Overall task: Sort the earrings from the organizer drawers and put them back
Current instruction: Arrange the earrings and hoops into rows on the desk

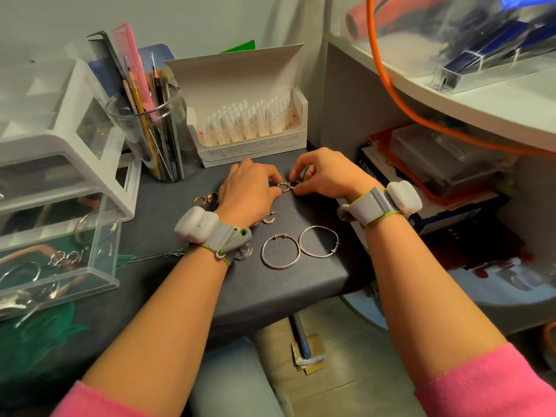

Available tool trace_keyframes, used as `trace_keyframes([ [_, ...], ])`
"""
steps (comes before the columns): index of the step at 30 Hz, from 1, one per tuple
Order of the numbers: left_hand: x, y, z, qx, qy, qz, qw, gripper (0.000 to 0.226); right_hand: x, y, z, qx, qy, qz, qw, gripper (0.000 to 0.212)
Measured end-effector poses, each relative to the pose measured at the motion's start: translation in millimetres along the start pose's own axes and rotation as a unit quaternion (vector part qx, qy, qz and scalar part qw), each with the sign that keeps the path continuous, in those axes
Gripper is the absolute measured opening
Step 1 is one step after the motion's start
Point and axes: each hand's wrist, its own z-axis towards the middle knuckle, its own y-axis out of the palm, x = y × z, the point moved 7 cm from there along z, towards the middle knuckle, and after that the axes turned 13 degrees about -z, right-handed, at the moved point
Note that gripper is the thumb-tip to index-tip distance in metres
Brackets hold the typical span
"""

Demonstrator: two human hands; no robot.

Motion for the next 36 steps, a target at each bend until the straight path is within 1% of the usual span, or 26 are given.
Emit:
trace_keyframes([
  [6, 0.2, -0.8, 0.3, 0.015, 0.011, -0.015, 1.000, 0.018, 2.3, 0.4, -3.8, -0.029, 0.008, 0.029, 0.999, 0.027],
  [12, -3.7, -2.1, -0.3, 0.021, 0.013, -0.018, 1.000, 0.024, 2.2, 0.1, -5.5, -0.029, 0.011, 0.028, 0.999, 0.027],
  [14, -11.6, -10.1, -0.9, 0.038, -0.003, -0.031, 0.999, 0.028, 2.9, 0.2, -5.5, -0.030, 0.012, 0.035, 0.999, 0.028],
  [17, -25.8, -27.0, -3.9, 0.083, -0.026, -0.060, 0.994, 0.032, 3.2, 0.7, -4.3, -0.027, 0.012, 0.043, 0.999, 0.030],
  [19, -33.5, -33.9, -7.6, 0.097, -0.043, -0.065, 0.992, 0.033, 1.7, 1.9, -3.2, -0.020, 0.009, 0.039, 0.999, 0.032],
  [24, -42.1, -32.4, -13.9, 0.085, -0.063, -0.068, 0.992, 0.031, -4.0, 2.7, -4.5, -0.016, -0.001, 0.025, 1.000, 0.033],
  [28, -42.3, -25.3, -14.9, 0.066, -0.059, -0.075, 0.993, 0.028, -5.7, 1.5, -5.7, -0.011, -0.001, 0.020, 1.000, 0.030],
  [32, -41.0, -24.6, -15.7, 0.061, -0.058, -0.079, 0.993, 0.026, -6.0, 1.4, -6.4, -0.006, 0.006, 0.020, 1.000, 0.033],
  [34, -42.1, -27.3, -17.3, 0.068, -0.061, -0.085, 0.992, 0.028, -7.3, 0.1, -7.8, -0.002, 0.007, 0.021, 1.000, 0.034],
  [36, -45.3, -33.4, -19.6, 0.092, -0.066, -0.093, 0.989, 0.032, -10.0, -2.3, -9.2, 0.009, 0.005, 0.029, 1.000, 0.033],
])
